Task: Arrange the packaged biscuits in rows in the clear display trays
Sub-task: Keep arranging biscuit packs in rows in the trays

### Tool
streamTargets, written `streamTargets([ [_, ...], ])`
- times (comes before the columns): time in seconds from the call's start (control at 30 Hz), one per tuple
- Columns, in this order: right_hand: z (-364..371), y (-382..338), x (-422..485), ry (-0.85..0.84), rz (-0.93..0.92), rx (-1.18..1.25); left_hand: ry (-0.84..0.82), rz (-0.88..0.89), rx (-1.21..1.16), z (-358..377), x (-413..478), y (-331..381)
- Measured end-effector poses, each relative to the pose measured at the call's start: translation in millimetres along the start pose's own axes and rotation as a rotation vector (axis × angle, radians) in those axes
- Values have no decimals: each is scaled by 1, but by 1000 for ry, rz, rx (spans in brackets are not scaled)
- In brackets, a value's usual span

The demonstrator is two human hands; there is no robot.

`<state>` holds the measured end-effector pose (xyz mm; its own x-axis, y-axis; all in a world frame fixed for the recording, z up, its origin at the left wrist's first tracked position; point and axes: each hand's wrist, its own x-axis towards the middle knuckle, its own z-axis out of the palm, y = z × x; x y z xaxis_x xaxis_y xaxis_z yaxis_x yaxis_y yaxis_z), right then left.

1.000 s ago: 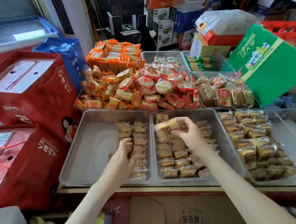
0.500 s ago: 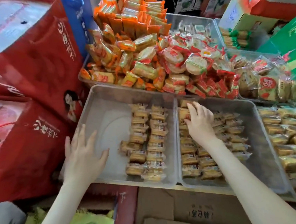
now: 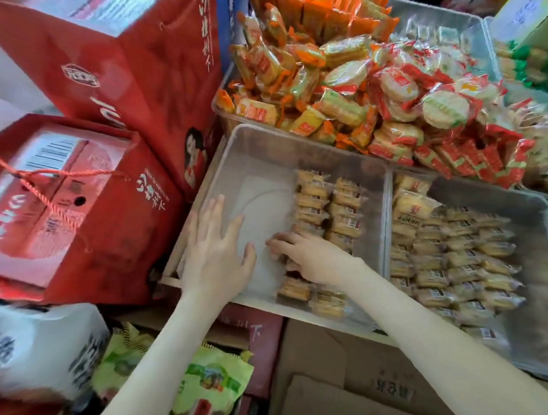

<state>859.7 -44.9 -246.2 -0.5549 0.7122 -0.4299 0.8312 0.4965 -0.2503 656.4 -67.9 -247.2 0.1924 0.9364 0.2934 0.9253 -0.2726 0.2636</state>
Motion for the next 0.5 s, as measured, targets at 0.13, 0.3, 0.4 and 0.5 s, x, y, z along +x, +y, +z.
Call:
streamTargets([
  [0.13,-6,-1,3,-129,27,-58,11,10,-17,1,-2,-1],
  [0.3,-1,-5,8,-86,30,-218,23,8,-61,1,-3,-1],
  [0.4,1,2,8,-62,-15,-202,13,11,-77,2,-3,-2],
  [0.5,0,5,-1,44,-61,-166,1,13,-102,3,-3,-3],
])
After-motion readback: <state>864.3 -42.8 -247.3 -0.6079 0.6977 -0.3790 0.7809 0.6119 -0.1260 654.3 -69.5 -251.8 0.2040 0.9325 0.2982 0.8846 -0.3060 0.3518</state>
